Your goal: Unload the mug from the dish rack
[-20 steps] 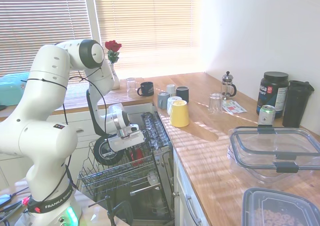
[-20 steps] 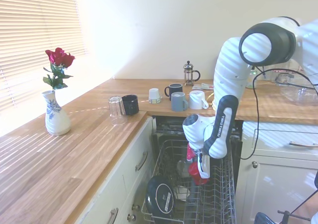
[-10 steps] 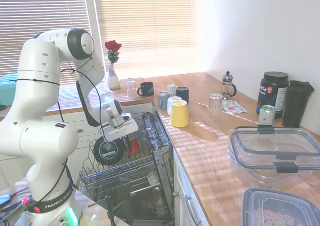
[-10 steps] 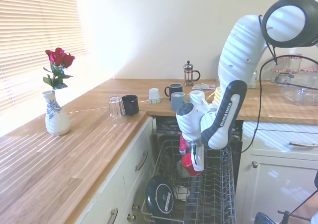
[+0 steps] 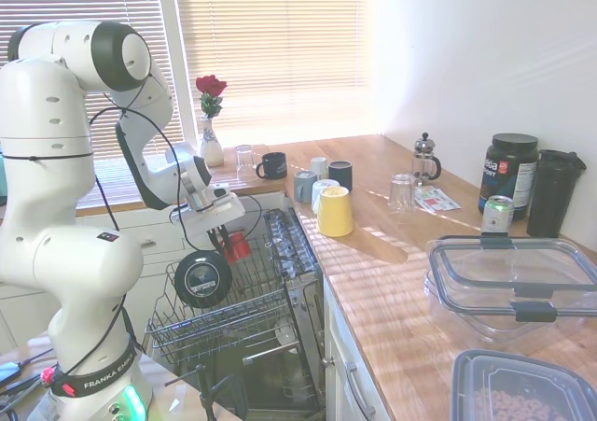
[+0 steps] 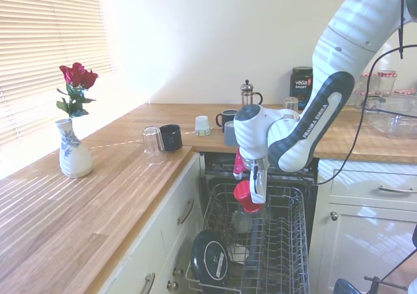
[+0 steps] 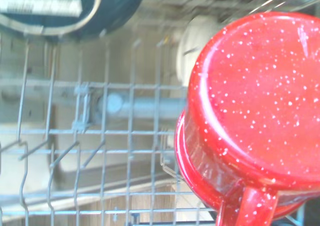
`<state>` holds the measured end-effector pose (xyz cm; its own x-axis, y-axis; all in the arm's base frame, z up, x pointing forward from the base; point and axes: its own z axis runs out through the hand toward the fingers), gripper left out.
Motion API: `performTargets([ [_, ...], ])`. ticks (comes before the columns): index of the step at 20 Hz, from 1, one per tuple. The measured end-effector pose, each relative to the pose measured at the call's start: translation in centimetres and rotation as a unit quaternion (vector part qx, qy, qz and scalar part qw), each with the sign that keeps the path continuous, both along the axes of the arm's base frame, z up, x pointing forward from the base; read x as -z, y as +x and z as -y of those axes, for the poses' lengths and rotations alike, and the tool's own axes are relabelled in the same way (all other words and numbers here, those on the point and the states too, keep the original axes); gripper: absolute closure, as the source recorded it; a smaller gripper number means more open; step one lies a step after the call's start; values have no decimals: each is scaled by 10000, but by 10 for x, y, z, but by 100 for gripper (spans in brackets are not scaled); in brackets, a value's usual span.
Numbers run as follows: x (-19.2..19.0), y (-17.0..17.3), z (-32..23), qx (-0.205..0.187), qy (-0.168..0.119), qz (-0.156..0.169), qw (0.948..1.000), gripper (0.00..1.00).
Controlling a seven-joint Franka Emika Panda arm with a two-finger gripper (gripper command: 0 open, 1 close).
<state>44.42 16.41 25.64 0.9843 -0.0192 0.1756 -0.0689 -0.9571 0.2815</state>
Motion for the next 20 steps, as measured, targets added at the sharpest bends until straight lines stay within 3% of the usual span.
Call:
performTargets([
  [8, -104, 21, 62, 666, 588, 497, 9948, 100],
  [13, -138, 41, 95, 1073, 874, 567, 9888, 100],
  [20, -183, 95, 125, 1383, 1151, 546, 9822, 100],
])
